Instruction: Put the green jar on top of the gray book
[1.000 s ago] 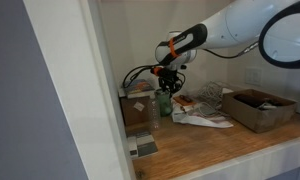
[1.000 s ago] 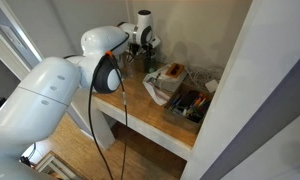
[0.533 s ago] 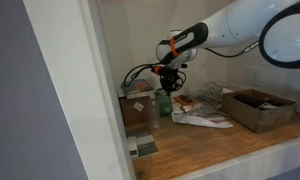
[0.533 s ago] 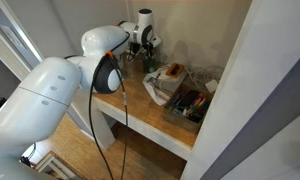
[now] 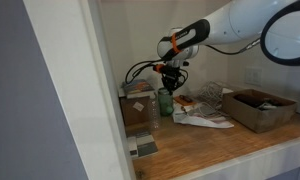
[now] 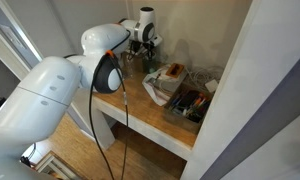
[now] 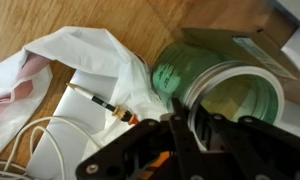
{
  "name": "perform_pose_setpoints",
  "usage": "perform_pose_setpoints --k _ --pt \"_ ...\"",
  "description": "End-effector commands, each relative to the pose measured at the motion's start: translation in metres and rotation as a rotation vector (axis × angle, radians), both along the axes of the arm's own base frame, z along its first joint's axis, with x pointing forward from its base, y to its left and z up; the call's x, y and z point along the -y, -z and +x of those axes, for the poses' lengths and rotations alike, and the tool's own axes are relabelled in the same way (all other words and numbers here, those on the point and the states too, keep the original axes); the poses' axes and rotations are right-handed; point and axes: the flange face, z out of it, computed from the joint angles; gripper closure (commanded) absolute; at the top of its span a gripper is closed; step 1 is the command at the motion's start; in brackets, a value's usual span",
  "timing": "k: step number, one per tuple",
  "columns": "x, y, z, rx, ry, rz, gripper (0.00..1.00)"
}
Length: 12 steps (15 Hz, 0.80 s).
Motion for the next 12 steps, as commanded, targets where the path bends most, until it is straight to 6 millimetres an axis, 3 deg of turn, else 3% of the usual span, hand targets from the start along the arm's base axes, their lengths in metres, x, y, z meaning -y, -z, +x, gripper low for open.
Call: perform_pose_setpoints --k 1,8,12 --pt "0.006 -0.041 -0.002 0.015 -0.005 0.022 0.97" --pt "0.002 -0.095 -0.01 0.043 -0.068 0.017 0.97" --pt "-0.003 -0.112 -0.022 0.018 -0.084 -0.004 0.97"
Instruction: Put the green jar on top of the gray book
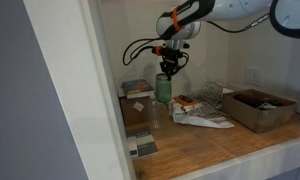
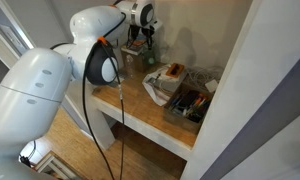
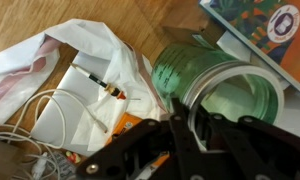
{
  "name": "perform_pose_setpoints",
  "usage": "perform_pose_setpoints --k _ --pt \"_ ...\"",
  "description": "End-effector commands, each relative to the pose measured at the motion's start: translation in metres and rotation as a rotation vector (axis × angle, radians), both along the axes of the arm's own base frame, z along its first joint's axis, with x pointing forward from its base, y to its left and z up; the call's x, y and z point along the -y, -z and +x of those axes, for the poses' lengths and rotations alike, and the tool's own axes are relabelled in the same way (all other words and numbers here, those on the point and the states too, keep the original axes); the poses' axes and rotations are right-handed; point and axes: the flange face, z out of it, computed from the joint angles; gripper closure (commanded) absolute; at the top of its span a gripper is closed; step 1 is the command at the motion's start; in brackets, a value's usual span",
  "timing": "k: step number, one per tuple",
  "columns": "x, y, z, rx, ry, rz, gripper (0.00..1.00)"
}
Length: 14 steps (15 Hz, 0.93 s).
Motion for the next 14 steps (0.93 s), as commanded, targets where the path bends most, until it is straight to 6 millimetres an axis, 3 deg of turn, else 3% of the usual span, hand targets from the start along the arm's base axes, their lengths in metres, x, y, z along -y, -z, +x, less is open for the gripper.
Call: perform_pose_setpoints --k 1,14 --pt "-0.006 -0.025 -0.018 -0.035 -0.024 -0.008 0.97" --pt "-0.017 -0.011 -0.094 -0.122 0.156 -0.041 0.97"
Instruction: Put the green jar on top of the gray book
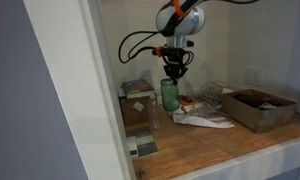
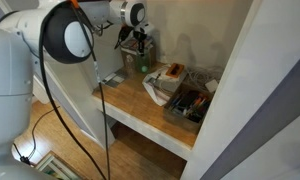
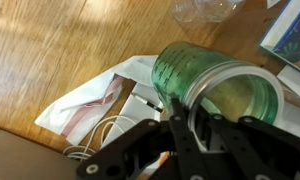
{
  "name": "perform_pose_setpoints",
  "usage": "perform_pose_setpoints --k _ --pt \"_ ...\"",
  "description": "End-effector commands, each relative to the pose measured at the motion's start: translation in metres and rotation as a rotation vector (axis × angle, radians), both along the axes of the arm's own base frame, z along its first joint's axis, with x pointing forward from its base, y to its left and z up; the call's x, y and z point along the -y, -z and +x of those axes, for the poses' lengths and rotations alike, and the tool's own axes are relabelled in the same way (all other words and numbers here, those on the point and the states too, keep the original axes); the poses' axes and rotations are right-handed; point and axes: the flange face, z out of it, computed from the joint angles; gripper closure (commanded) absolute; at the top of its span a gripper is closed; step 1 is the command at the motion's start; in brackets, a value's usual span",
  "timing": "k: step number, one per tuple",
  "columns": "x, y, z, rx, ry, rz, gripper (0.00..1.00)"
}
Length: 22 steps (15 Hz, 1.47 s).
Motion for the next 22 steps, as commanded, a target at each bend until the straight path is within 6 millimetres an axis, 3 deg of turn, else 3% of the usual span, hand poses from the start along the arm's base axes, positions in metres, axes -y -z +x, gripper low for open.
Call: perform_pose_setpoints --k 1,8,14,15,18,22 --pt "-0.002 -0.014 -0.038 0.025 0.073 -0.019 0.97" --pt "-0.004 -0.008 -0.102 0.053 0.115 -0.037 0.97" --pt "0.013 0.005 -0.179 0.028 0.115 -0.074 0.97" --pt "0.009 0.018 -0.143 -0.008 0.1 -0.066 0.87" --pt "0.014 0.02 -0.17 -0.019 0.103 -0.072 0.87" --pt "0.015 0.018 -0.174 -0.014 0.103 -0.071 0.87"
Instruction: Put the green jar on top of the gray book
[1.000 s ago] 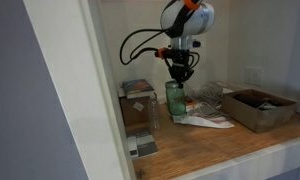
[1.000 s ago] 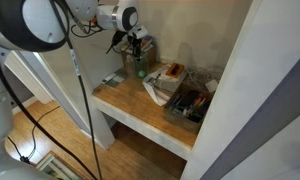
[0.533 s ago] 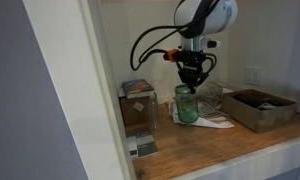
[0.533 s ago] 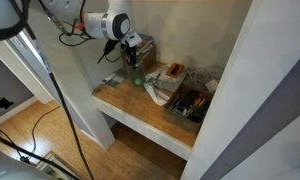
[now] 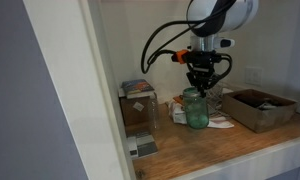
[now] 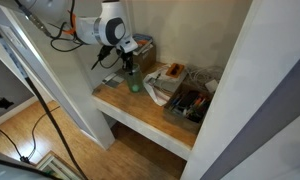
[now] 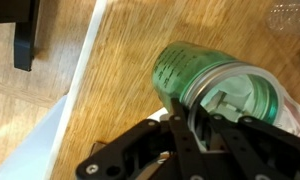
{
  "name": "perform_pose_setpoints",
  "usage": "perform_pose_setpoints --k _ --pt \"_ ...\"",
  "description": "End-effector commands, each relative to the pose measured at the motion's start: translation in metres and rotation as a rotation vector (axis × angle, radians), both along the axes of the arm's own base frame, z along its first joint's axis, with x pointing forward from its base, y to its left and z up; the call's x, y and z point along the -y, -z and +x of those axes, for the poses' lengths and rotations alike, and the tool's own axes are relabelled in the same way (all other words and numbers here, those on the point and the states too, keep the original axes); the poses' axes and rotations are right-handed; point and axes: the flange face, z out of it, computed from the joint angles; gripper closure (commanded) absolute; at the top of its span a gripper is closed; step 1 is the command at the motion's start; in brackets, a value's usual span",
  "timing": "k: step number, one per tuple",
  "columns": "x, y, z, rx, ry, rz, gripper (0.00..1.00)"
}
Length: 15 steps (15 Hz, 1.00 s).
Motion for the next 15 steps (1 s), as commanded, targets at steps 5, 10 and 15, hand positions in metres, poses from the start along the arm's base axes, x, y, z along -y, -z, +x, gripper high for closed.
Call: perform_pose_setpoints --k 5,10,15 --pt "-0.03 -0.022 0.004 0.073 -0.215 -0.004 0.97" --pt "-0.06 -0.032 0.006 0.165 -0.414 0.028 0.97" --pt "-0.085 -0.04 0.011 0.249 -0.635 0.034 0.97"
